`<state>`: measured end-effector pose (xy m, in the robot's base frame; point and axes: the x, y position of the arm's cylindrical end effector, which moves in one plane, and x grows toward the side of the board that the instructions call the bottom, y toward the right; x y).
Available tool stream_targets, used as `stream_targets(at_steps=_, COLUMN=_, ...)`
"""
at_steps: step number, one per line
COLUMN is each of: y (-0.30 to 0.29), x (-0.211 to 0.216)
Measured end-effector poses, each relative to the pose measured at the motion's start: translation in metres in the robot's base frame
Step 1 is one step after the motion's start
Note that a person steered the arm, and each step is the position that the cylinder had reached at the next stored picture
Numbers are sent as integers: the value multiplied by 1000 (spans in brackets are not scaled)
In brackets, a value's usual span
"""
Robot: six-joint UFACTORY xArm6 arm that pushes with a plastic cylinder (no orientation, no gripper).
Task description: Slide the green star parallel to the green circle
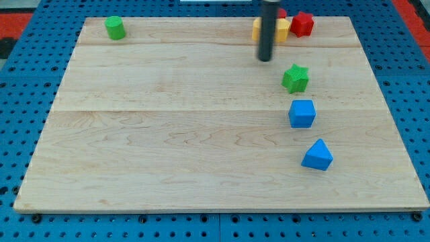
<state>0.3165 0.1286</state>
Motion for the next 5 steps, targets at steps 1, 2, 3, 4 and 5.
stream_targets(at_steps=1, y=74, x=18)
stream_targets(at_steps=2, y=74, x=68)
stream_targets(at_steps=3, y=-14, x=73)
stream_targets(at_steps=4, y=-62, x=22)
stream_targets(at_steps=5, y=-147, x=-16)
